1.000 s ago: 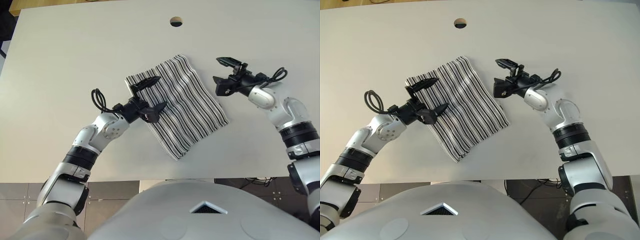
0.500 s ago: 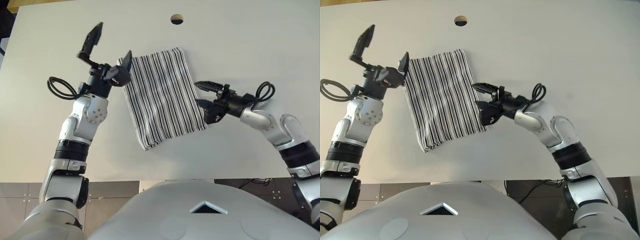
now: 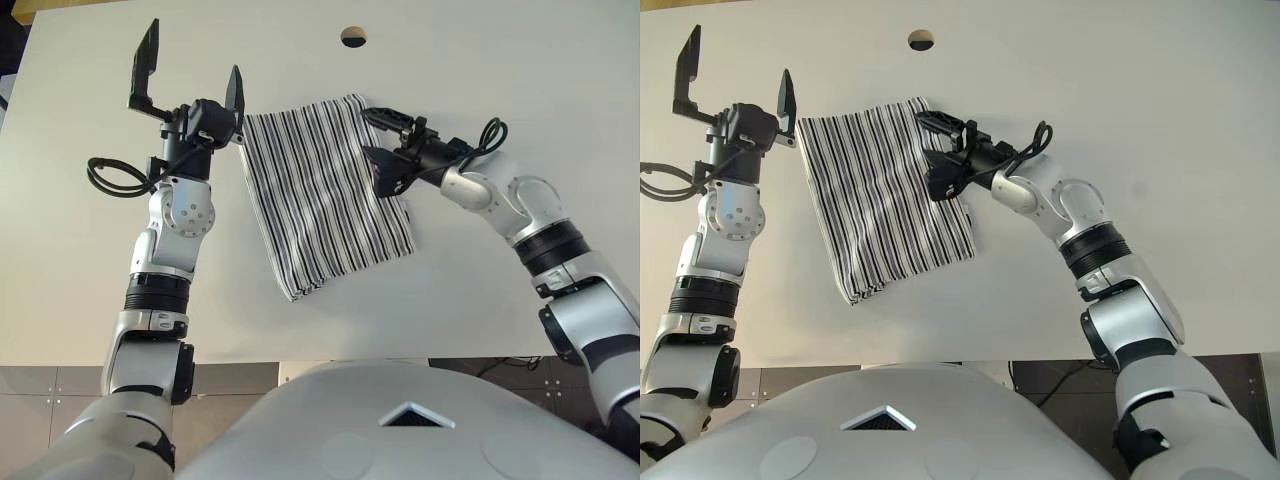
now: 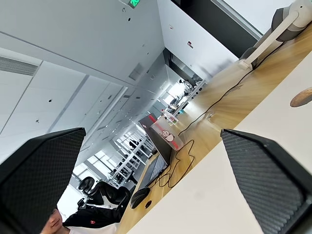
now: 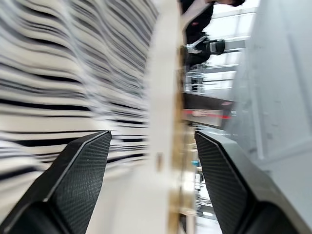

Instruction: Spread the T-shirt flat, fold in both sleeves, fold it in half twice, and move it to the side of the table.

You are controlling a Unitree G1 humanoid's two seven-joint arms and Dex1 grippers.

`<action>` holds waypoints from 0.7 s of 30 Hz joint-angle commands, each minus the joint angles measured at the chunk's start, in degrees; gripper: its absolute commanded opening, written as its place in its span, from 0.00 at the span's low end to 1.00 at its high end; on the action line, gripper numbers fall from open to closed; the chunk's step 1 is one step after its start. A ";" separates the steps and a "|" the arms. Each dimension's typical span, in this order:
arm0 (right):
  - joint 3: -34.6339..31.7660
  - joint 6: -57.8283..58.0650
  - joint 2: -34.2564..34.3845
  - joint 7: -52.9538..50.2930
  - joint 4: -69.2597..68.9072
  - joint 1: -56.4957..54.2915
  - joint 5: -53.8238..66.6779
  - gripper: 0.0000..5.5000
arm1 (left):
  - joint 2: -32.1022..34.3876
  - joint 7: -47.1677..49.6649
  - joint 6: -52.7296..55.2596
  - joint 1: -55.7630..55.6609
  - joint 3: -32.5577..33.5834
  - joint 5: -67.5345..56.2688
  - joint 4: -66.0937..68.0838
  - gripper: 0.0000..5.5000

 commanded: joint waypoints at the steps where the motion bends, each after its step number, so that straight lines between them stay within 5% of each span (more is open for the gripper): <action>1: 3.44 0.44 3.07 -2.18 11.64 -3.04 -2.30 0.58 | -0.62 0.12 -0.75 -1.33 -0.39 0.19 1.20 0.93; 7: 2.16 -0.32 -2.53 -5.09 15.09 -1.56 -0.32 0.58 | -0.54 -0.67 -1.25 -1.15 -0.81 0.54 1.62 0.93; 12: -2.49 1.14 -16.09 -0.12 -10.81 16.77 2.14 0.58 | 1.99 -2.47 -2.76 0.93 -1.17 1.44 -0.06 0.93; 21: -11.37 10.10 -13.30 -3.71 -25.77 22.11 4.88 0.58 | 11.05 -9.32 -10.27 7.22 -4.74 5.76 -4.92 0.93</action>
